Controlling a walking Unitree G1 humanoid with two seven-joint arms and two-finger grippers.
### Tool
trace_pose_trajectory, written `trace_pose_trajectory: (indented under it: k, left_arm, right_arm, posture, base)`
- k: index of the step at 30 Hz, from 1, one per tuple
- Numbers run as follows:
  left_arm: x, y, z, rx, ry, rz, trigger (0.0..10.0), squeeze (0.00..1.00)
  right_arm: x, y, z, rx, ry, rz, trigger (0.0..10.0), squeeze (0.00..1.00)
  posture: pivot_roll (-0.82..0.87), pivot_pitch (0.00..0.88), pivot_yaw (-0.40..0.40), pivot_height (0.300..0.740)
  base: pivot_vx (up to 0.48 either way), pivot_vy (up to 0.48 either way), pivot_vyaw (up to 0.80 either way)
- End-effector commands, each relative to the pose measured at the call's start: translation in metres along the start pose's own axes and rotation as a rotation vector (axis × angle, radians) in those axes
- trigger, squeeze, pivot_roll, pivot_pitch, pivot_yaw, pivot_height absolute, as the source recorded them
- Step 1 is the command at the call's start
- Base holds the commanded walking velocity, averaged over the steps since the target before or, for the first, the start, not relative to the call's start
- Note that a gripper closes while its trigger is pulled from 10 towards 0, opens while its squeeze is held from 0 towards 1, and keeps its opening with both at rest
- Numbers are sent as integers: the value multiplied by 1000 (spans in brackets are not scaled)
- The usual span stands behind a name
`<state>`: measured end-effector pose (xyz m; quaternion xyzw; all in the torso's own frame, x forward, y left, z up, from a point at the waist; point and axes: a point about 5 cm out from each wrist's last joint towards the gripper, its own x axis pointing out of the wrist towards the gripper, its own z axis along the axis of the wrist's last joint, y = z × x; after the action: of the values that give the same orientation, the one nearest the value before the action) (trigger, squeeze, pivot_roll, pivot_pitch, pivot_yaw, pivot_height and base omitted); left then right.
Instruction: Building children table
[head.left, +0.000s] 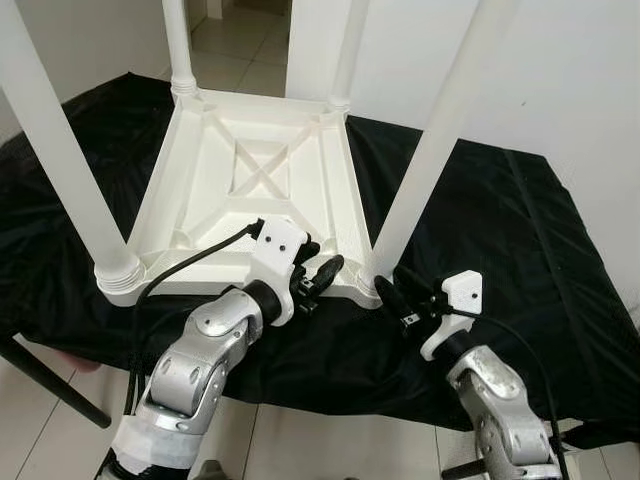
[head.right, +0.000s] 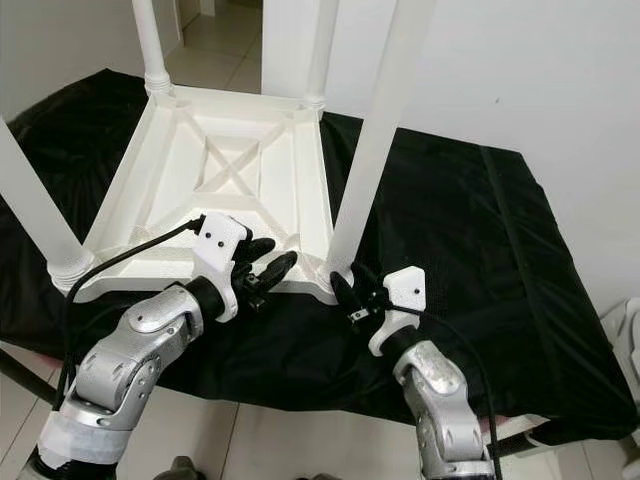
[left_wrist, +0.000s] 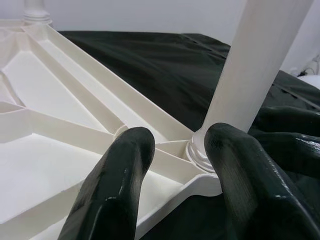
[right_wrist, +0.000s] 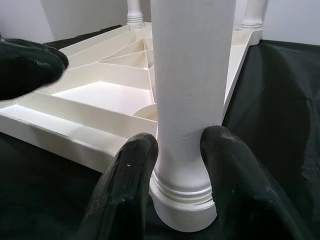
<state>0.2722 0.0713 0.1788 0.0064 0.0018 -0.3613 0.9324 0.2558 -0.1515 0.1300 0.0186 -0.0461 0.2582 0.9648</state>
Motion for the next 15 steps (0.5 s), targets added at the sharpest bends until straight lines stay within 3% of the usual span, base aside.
trace_pose_trajectory:
  k: [1,15]
  left_arm:
    - [0,4,-2,10,6,64,10000,0]
    - [-7,4,-6,24,12,85,10000,0]
  right_arm:
    - [2,3,-1,15,7,30,10000,0]
    - [-13,24,-1,68,23,175,10000,0]
  posture:
    - [194,40,-132,740]
    - [204,39,-140,740]
  base:
    - [0,0,0]
    - [0,0,0]
